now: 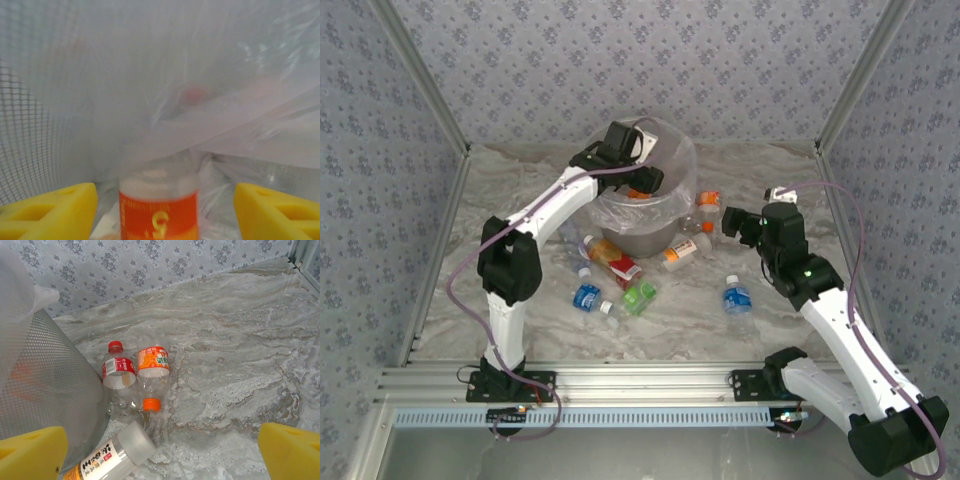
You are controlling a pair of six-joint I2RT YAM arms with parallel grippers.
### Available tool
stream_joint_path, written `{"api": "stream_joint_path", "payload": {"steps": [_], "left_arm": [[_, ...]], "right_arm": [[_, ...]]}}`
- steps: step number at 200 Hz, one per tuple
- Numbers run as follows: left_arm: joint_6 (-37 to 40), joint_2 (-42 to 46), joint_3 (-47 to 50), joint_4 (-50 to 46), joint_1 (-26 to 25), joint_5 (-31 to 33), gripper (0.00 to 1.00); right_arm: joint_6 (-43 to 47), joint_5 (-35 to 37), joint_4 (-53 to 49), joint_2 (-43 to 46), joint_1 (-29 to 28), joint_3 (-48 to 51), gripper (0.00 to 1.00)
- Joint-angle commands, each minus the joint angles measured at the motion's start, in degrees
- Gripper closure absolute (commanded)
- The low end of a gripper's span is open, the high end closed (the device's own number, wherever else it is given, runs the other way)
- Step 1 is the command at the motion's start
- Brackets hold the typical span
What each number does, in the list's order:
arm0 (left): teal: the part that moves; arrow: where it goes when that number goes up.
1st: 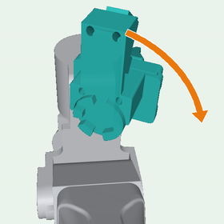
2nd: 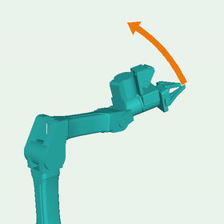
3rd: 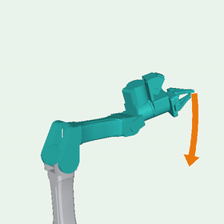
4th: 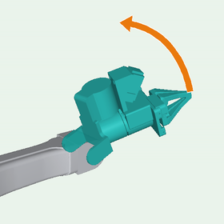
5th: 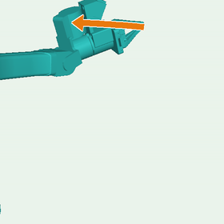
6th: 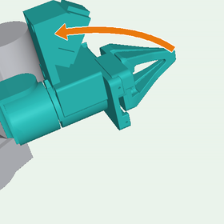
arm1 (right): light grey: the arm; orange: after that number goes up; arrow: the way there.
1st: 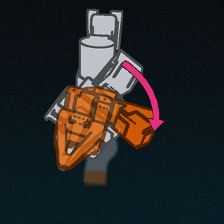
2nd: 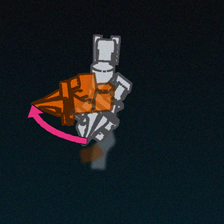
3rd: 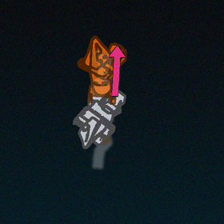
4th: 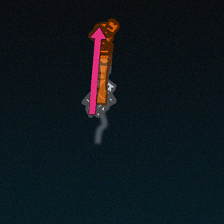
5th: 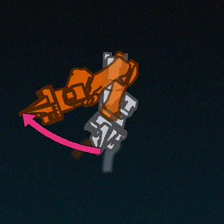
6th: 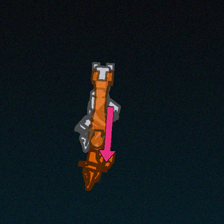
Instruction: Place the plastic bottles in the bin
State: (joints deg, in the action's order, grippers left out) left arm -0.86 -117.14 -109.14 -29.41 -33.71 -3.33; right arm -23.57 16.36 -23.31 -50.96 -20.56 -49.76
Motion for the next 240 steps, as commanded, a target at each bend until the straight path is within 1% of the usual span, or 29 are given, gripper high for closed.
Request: {"api": "stream_joint_path", "payload": {"steps": [1, 28, 52, 69, 83, 89, 97, 124, 156, 172, 201, 230, 240], "left_arm": [[-2.26, 3.83, -2.27, -2.13, 0.13, -3.69, 0.24], [-4.88, 8.31, -3.68, -1.57, 0.13, -8.25, 0.17], [-6.98, 12.57, -2.91, -1.03, 0.10, -8.85, 0.12], [-8.37, 16.44, 1.88, 0.48, 0.06, -8.87, 0.08], [-9.35, 20.32, 6.56, 3.56, 0.12, -8.71, 0.05], [-9.73, 21.82, 8.67, 5.05, 0.13, -8.37, 0.02], [-10.00, 24.30, 11.46, 6.98, 0.12, -7.80, 0.01], [-11.74, 31.53, 19.46, 12.57, 0.09, -2.07, 0.01], [-16.24, 40.48, 30.19, 16.61, 0.21, 8.24, 0.01], [-20.44, 45.31, 34.30, 15.31, 0.27, 13.16, 0.01], [-24.50, 53.89, 41.78, 14.68, 0.39, 16.73, 0.00], [-27.41, 60.45, 47.46, 12.44, 0.77, 26.84, 0.00], [-28.47, 62.32, 49.35, 12.14, 1.54, 28.75, 0.00]], "right_arm": [[-1.00, 1.09, -3.55, 0.29, 0.39, 0.77, 0.00], [-1.25, -0.45, -8.24, -1.23, 0.36, 0.89, 0.00], [-1.97, -2.91, -15.37, -3.91, 0.41, -0.02, 0.00], [-3.10, -4.38, -20.58, -6.18, 0.23, -0.59, 0.00], [-3.72, -6.19, -23.61, -7.87, 0.05, -0.71, 0.00], [-3.87, -7.09, -24.72, -8.54, -0.06, -0.61, 0.00], [-4.21, -8.09, -25.61, -9.33, -0.29, -0.54, 0.00], [-6.87, -9.78, -27.29, -11.24, -1.31, -0.03, 0.00], [-9.83, -9.20, -28.39, -12.40, -2.53, 1.43, 0.00], [-10.70, -9.64, -28.53, -13.08, -2.90, 2.43, 0.00], [-12.04, -9.64, -28.12, -14.50, -3.75, 4.74, 0.00], [-13.92, -10.39, -27.51, -15.61, -4.45, 7.69, 0.00], [-14.16, -11.01, -27.00, -15.88, -4.72, 8.64, 0.00]]}}
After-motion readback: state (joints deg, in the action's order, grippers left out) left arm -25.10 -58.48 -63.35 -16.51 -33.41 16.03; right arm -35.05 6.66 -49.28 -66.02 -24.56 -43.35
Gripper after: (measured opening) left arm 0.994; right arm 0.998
